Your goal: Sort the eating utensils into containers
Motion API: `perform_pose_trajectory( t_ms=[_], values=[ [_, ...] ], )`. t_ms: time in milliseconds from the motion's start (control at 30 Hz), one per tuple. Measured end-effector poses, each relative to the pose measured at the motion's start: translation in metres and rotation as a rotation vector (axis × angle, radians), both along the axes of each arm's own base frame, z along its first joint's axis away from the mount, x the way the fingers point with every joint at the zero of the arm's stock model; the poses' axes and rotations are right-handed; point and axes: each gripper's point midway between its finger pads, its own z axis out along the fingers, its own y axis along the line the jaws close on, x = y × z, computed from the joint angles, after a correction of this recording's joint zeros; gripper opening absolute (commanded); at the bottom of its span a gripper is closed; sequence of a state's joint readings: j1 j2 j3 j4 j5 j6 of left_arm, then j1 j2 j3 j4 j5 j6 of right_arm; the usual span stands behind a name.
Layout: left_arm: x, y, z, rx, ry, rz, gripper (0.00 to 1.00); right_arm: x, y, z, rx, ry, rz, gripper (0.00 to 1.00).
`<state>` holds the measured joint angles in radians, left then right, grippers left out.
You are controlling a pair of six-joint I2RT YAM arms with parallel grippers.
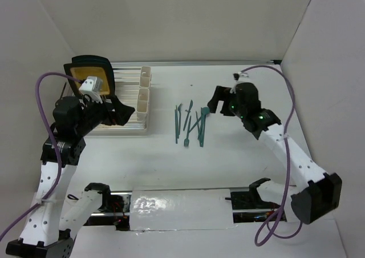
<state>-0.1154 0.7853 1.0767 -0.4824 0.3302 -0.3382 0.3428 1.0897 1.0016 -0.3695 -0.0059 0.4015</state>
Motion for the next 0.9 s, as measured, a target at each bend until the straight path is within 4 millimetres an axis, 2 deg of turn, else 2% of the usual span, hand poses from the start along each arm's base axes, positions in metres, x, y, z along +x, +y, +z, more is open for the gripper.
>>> perform_pose_trajectory(
  t_ms=[133, 233, 267, 433, 467, 633, 767, 900],
  values=[
    [-0.004, -0.001, -0.006, 0.000, 0.017, -0.008, 1.00, 0.007, 0.035, -0.038, -0.109, 0.127, 0.010, 0.96],
    [-0.008, -0.003, -0.008, -0.005, 0.025, -0.025, 1.00, 0.016, 0.043, -0.058, -0.147, 0.180, -0.009, 0.89],
    [-0.009, -0.005, -0.008, -0.008, 0.028, -0.035, 1.00, 0.019, 0.045, -0.065, -0.159, 0.198, -0.017, 0.84],
    [-0.020, -0.013, -0.010, -0.019, 0.040, -0.092, 1.00, 0.028, 0.046, -0.100, -0.205, 0.280, -0.056, 0.69],
    [-0.022, -0.013, -0.009, -0.018, 0.039, -0.097, 1.00, 0.029, 0.047, -0.107, -0.213, 0.294, -0.060, 0.64],
    [-0.026, -0.012, -0.016, 0.003, 0.046, -0.103, 1.00, 0.031, 0.047, -0.144, -0.250, 0.380, -0.076, 0.52],
    [-0.022, -0.011, -0.028, 0.028, 0.074, -0.109, 1.00, 0.030, 0.049, -0.162, -0.259, 0.424, -0.077, 0.48],
    [-0.013, -0.012, -0.043, 0.047, 0.122, -0.115, 1.00, 0.038, 0.057, -0.164, -0.254, 0.428, -0.080, 0.47]
  ],
)
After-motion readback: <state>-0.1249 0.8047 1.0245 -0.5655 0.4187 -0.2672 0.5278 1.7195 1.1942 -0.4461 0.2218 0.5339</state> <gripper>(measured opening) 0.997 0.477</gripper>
